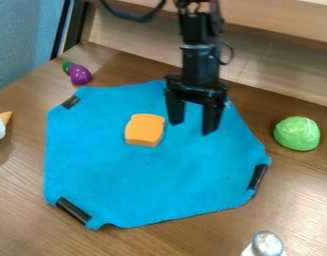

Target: Fold the cloth from the right to the left

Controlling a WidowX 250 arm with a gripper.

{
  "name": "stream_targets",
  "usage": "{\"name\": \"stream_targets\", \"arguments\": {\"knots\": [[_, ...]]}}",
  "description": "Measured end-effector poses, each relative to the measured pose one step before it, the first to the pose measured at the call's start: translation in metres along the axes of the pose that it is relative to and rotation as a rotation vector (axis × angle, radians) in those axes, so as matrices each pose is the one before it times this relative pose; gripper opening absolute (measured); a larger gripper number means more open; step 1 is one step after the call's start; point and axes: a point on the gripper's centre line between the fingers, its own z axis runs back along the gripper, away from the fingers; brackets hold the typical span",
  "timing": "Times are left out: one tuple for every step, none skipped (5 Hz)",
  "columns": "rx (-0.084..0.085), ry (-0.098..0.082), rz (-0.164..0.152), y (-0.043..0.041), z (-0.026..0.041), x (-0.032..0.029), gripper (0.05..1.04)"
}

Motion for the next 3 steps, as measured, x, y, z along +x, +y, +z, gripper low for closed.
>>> {"name": "stream_targets", "arguments": {"knots": [[0.0414,-0.0032,-0.0176,-0.02994,-0.00706,0.01017,1.0],[0.0133,-0.0194,0.0656,-0.01306,-0.00553,0.00282,1.0],[0.0098,-0.0056,0.0729,-0.01758,-0.00972,-0.00185,1.0]]}}
